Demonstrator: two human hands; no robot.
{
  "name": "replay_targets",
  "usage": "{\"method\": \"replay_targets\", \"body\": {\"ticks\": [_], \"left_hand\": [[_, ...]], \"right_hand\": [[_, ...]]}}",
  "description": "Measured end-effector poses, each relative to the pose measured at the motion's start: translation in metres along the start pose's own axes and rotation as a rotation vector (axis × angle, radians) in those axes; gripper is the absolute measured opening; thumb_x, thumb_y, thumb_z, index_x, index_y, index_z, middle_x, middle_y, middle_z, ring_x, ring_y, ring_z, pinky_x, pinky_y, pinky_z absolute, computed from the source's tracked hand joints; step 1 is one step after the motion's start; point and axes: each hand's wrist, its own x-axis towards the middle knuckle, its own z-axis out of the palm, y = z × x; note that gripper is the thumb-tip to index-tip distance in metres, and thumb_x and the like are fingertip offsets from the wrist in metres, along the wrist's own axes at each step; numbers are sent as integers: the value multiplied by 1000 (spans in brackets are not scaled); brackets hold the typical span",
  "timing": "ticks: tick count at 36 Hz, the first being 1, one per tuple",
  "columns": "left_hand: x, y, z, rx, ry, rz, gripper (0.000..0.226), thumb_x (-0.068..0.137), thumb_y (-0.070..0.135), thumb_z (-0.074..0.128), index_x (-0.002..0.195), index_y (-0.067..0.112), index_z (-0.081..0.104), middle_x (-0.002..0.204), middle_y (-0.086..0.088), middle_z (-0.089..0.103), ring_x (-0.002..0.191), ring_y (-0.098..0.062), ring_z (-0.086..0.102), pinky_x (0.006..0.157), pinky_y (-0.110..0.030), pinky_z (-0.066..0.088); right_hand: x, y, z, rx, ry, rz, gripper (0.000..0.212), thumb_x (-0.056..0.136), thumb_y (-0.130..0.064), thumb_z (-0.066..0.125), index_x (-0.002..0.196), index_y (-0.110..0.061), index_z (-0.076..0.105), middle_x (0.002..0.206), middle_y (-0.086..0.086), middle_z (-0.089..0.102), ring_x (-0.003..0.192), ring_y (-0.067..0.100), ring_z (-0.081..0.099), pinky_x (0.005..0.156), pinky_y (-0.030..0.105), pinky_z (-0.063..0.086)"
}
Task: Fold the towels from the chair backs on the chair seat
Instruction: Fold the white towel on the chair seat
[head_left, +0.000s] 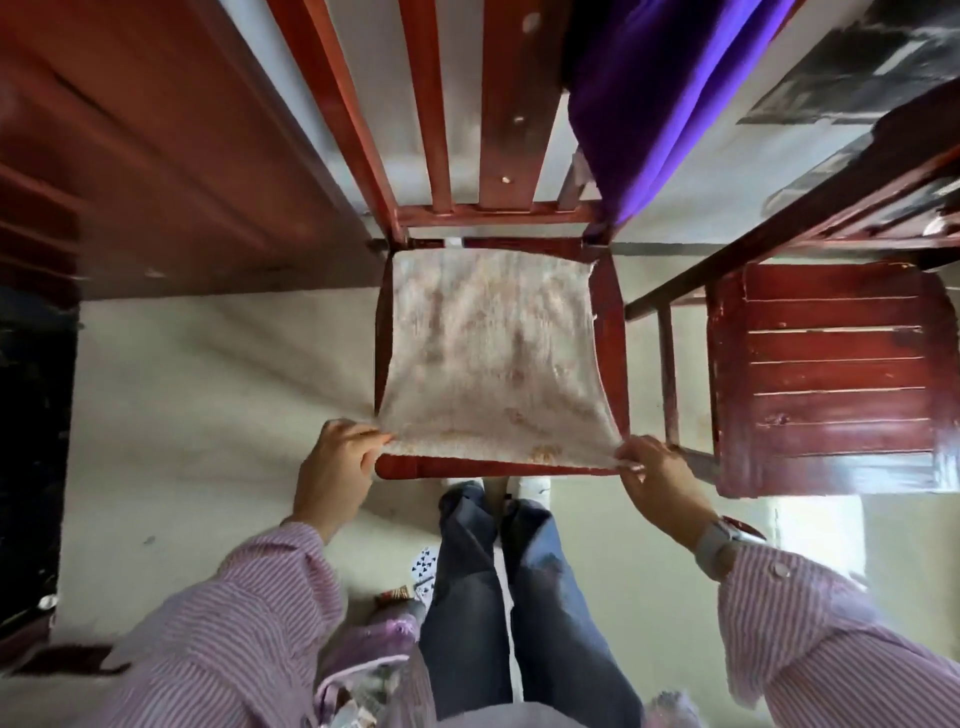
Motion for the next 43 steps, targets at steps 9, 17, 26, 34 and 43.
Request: {"method": "replay_targets", "body": {"ticks": [9, 17, 26, 34, 43], "left_hand": [[18, -28, 52, -27, -358, -62, 22, 89, 7, 50, 97, 4, 70, 106, -5, 69, 96, -20, 63, 75, -24, 46], [49, -31, 56, -48, -748, -133, 33, 84, 41, 59, 111, 21, 64, 108, 12, 52, 105, -11, 53, 93, -31, 43], [158, -13, 64, 47, 37, 30, 30, 93, 6, 40, 120, 5, 53, 124, -14, 52, 114, -31, 45, 86, -40, 42], [245, -11, 71, 230, 26, 70, 55, 92, 3, 41, 144, 8, 24, 152, -9, 22, 141, -30, 15, 106, -50, 27], [252, -5, 56, 139, 114, 123, 21, 87, 7, 49, 104, 1, 60, 105, -17, 52, 100, -32, 47, 81, -40, 39]], "right_hand": [[13, 31, 52, -81, -277, 163, 18, 87, -13, 56, 102, -9, 64, 105, 10, 68, 100, 30, 61, 83, 30, 43], [43, 34, 57, -168, -636, 204, 26, 89, -21, 44, 106, -26, 62, 117, -3, 62, 110, 19, 57, 97, 35, 44], [155, 0, 45, -130, 103, -22, 31, 94, -11, 39, 120, -11, 55, 124, 11, 52, 113, 25, 47, 95, 37, 43], [242, -9, 40, -326, 168, -58, 51, 94, -19, 42, 142, -20, 25, 146, 9, 30, 133, 31, 27, 107, 50, 28], [247, -12, 33, -181, 175, 18, 26, 91, -19, 48, 113, -6, 56, 112, 16, 50, 103, 32, 47, 91, 45, 41]]}}
